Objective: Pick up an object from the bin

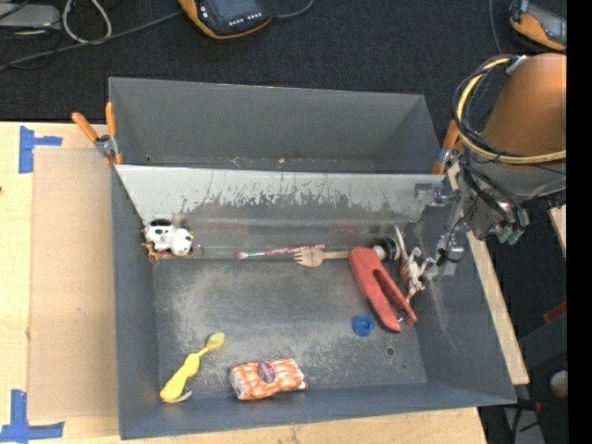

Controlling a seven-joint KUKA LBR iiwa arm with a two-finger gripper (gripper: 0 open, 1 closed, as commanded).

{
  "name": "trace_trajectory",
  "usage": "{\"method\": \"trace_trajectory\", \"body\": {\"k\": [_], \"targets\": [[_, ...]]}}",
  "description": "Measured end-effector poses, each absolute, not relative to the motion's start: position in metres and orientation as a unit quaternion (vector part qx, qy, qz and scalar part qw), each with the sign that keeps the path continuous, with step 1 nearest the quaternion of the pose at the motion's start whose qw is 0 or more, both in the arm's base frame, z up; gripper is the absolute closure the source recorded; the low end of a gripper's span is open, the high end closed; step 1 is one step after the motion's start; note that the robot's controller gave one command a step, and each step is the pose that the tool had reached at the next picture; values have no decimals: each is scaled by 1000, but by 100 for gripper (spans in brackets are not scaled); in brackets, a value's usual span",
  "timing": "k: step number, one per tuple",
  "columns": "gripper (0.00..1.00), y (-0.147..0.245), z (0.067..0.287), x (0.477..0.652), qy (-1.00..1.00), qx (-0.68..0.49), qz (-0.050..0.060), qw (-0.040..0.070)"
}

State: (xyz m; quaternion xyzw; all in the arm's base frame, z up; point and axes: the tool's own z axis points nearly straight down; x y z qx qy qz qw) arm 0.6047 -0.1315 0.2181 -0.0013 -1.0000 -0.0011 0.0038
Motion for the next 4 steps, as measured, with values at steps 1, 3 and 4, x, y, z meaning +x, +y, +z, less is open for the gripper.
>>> {"method": "trace_trajectory", "body": {"k": [1, 3, 4], "targets": [[0, -131, 223, 606, -1000, 0, 0, 0], [0, -95, 166, 558, -1000, 24, 0, -1], [0, -44, 163, 544, -991, 135, -1, 1]]}}
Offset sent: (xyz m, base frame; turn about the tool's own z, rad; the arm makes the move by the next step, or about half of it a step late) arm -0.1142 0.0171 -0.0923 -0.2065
